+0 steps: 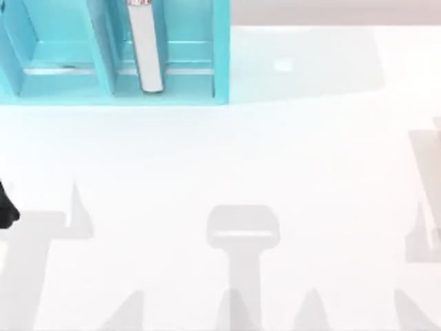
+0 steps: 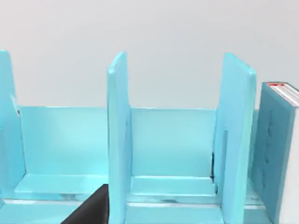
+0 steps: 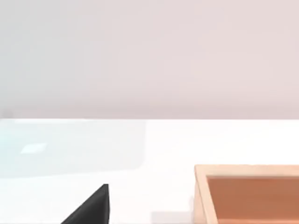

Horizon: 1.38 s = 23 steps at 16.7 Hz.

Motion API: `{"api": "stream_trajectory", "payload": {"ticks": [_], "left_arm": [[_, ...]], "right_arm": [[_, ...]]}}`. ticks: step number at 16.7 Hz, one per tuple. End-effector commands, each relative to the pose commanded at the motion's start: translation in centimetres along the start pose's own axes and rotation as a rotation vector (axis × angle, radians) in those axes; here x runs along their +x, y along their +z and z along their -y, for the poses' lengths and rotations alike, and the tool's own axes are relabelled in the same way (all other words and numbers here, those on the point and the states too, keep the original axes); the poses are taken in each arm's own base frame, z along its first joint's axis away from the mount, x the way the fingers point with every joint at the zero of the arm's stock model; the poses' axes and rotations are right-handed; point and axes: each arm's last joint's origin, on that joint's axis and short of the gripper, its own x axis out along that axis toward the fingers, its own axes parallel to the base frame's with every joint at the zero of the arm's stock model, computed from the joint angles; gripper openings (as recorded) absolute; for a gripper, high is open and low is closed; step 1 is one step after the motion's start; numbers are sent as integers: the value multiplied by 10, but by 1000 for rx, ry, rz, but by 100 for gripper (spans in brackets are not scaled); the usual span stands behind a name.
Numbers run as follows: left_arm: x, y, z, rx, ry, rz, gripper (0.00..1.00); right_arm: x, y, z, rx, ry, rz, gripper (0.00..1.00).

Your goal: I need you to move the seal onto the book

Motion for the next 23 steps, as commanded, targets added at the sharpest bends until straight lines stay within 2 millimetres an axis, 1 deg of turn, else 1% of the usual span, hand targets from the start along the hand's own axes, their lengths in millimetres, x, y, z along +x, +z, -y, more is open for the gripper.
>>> {"api": "stream_trajectory", "payload": {"ticks": [2,4,6,7,9,11,14,16,18,20,23], "left_arm": [[16,18,5,-8,-3,16,100],[40,30,12,-16,-8,1,100],[73,29,24,-18,-14,-49,100],[91,23,31,-16,-17,-83,100],[126,3,49,-6,-23,-156,100],[156,-28,69,9,-30,-221,100],[189,-74,99,28,-38,-264,100],[203,-98,116,31,-44,-255,100],[213,-115,130,27,-47,-229,100],[219,-126,141,20,-49,-202,100],[222,-131,147,15,-51,-183,100]], "right_arm": [[0,0,0,0,0,0,100],[0,0,0,0,0,0,100],[0,0,0,0,0,0,100],[0,0,0,0,0,0,100],[0,0,0,0,0,0,100],[0,0,0,0,0,0,100],[0,0,0,0,0,0,100],[0,0,0,0,0,0,100],[0,0,0,0,0,0,100],[0,0,0,0,0,0,100],[0,0,0,0,0,0,100]]}}
